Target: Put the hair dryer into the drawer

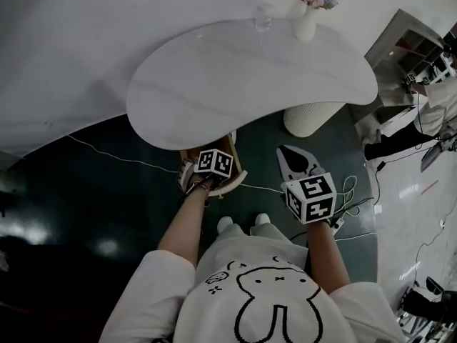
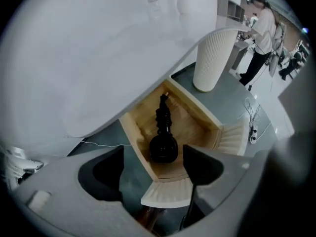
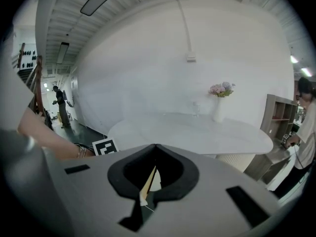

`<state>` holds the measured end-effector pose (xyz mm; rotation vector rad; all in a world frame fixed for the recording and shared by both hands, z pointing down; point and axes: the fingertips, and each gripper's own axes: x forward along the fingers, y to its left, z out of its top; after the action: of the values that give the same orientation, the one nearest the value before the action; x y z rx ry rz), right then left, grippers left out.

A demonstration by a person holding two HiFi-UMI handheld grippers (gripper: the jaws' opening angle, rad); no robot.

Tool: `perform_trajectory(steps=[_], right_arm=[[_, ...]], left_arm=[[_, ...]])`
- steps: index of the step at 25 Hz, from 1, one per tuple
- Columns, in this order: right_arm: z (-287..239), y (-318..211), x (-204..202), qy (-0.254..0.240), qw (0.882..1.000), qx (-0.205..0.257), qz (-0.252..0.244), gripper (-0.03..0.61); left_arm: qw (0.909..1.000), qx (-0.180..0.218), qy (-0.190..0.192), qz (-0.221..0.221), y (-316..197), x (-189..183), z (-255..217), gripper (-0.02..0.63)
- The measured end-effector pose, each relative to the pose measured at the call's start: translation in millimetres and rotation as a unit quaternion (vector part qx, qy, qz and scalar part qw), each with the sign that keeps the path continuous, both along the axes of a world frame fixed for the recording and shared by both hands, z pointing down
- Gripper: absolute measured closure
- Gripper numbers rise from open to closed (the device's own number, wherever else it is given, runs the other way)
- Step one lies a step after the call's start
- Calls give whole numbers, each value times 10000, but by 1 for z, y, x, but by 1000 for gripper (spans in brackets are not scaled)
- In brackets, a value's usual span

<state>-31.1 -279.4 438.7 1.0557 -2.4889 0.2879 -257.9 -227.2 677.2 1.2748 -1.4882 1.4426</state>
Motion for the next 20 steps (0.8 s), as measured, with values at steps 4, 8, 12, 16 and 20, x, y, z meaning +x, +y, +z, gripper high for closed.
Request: perform_trajectory(steps=[4,8,12,16,20], right_arm=[[-18,-2,-9,-116,9997,163,-140,577],[-34,-4,-20,-254,9988,312,-289,577],[-47,-7,-33,-335,9974,458,-446,577],[-60,-16,-40,-378,9965,561,-495,577],[-79,-25,-43,-471,9951,718,-499,577]], left_arm=[[9994,309,-136,-72,5,-9,-21,252],[9976,612,-183,-253,8,-18,-43,252],[9945,943,-74,-448,10,-22,-67,252],[9876,1340,259,-775,13,-26,-93,252],[9760,1810,748,-956,8,-24,-123,253]])
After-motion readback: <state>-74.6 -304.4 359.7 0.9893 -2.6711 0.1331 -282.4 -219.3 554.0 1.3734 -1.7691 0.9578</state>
